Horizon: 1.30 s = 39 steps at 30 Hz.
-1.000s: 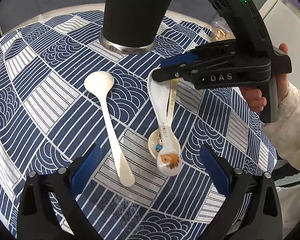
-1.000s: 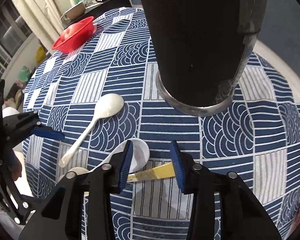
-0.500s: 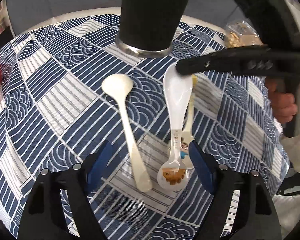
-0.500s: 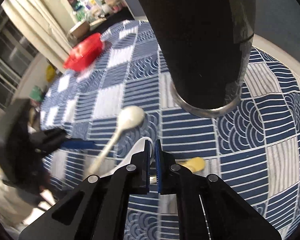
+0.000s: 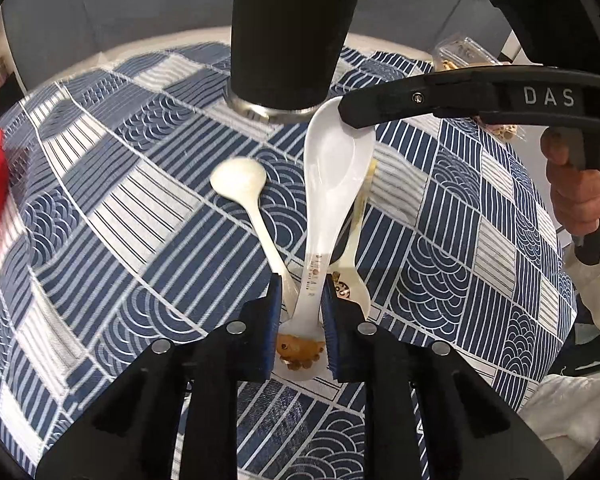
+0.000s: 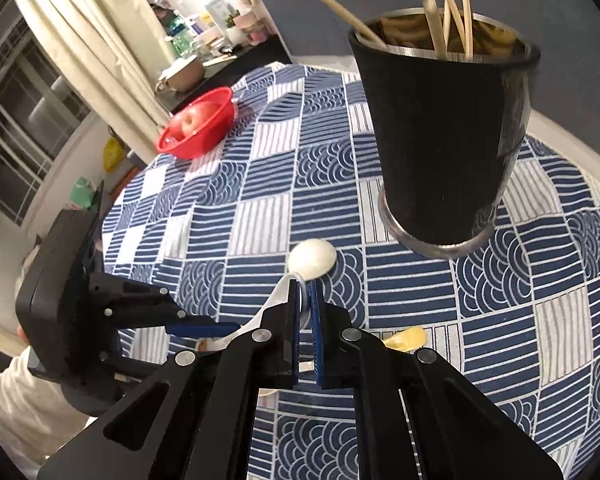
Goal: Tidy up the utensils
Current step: 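Close both tools on the white ceramic spoon, then carry the ceramic spoon over the black cup and open both tools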
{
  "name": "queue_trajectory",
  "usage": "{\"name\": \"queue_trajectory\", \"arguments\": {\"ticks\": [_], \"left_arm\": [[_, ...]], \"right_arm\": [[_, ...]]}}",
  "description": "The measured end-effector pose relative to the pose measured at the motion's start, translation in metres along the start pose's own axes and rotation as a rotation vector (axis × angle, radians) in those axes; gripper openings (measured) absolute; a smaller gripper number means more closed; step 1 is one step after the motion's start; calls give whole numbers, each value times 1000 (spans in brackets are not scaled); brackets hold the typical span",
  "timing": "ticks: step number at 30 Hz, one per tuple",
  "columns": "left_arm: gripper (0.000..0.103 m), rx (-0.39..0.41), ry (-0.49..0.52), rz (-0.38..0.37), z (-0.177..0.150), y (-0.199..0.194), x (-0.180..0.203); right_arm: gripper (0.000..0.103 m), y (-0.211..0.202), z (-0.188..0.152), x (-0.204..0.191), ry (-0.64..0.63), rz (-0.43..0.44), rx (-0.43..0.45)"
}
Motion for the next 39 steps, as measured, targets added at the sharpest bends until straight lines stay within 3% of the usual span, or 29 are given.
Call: {"name": "queue_trajectory", "arguments": {"ticks": [12,25,33,39], "left_arm": [[18,69,90,24,21,-51,13],[17,128,173,32,74,-105,35],[16,167,256,-6,121,-123,46],[15,198,330,-67,162,-127,43]], "right_arm": [[5,-55,16,-23,-70,-50,93],[5,-135,46,-41,-159,-132,204],[5,-182,74,-40,-168,-234,256],[5,-207,98,-41,-179,-365,291]]}}
Point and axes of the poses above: each gripper's, at about its wrist camera, not at the fingertips, and y roughly the way its jaws point, x to its right, z to its top, the point moved 6 cm from there along y, roughly the way its jaws point, and after that the axes turned 7 degrees about z, right-handed, at the moved point
